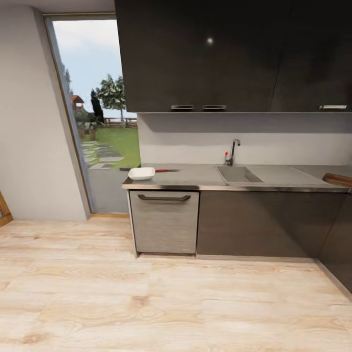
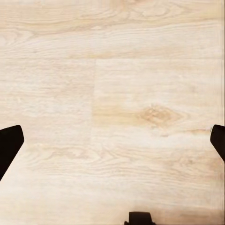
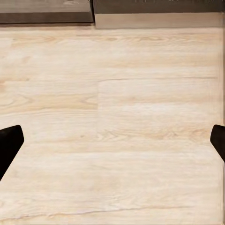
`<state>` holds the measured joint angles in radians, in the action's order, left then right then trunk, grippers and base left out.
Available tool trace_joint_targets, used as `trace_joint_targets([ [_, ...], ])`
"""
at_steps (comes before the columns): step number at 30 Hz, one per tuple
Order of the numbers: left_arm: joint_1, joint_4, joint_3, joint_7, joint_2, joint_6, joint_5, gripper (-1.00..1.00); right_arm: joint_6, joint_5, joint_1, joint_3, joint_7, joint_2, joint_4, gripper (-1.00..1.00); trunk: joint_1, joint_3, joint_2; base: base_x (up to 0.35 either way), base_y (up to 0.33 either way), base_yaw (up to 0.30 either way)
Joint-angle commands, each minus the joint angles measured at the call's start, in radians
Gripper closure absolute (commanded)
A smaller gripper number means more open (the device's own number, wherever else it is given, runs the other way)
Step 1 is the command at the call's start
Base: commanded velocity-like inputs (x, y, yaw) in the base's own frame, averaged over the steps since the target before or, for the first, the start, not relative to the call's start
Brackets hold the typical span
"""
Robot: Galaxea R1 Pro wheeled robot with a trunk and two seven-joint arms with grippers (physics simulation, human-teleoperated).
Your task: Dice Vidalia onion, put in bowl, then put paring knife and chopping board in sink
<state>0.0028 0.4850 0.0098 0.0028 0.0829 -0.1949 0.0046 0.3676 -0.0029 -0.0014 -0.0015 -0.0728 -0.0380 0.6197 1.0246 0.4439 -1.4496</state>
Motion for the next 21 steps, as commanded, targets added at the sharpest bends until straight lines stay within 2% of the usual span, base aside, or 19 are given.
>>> trace_joint_targets([
  [1,0.000,0.001,0.001,0.000,0.000,-0.001,0.001,-1.00,0.002,0.000,0.000,0.000,-0.002,0.000,0.000,-1.00,0.000,0.001,0.000,0.223,-0.257,-0.003],
  [8,0.000,0.001,0.001,0.000,0.000,-0.001,0.001,-1.00,0.002,0.000,0.000,0.000,-0.002,0.000,0.000,-1.00,0.000,0.001,0.000,0.195,-0.228,-0.001],
  [21,0.000,0.002,0.001,0.000,0.000,-0.001,0.000,-1.00,0.002,0.001,0.000,0.001,-0.002,0.000,0.000,-1.00,0.000,0.001,0.000,0.020,-0.042,0.000],
])
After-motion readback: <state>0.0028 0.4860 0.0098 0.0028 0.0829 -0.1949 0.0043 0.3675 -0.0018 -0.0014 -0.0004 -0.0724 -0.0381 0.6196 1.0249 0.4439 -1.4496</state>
